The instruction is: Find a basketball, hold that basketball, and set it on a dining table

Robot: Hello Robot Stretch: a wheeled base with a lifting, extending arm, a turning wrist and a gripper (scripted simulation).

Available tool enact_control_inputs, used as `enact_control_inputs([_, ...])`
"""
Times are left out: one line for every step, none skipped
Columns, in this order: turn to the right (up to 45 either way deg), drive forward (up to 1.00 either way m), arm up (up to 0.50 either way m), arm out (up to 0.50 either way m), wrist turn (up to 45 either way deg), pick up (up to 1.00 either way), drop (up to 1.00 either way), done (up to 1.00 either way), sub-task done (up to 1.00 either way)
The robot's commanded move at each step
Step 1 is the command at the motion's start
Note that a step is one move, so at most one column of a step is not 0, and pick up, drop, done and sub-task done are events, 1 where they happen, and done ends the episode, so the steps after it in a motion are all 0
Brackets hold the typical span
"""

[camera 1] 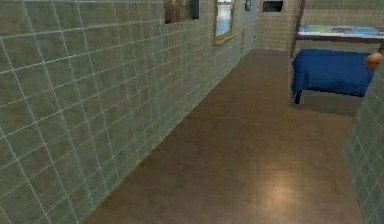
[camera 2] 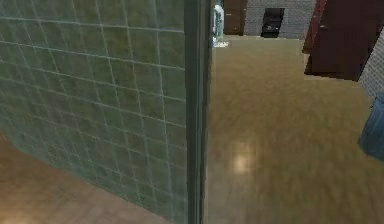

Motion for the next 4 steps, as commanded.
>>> enact_control_inputs([30.0, 0.00, 0.00, 0.00, 0.0, 0.00, 0.00, 0.00, 0.00])
enact_control_inputs([0.0, 1.00, 0.00, 0.00, 0.0, 0.00, 0.00, 0.00, 0.00])
enact_control_inputs([0.0, 1.00, 0.00, 0.00, 0.0, 0.00, 0.00, 0.00, 0.00])
enact_control_inputs([3.0, 0.00, 0.00, 0.00, 0.0, 0.00, 0.00, 0.00, 0.00])
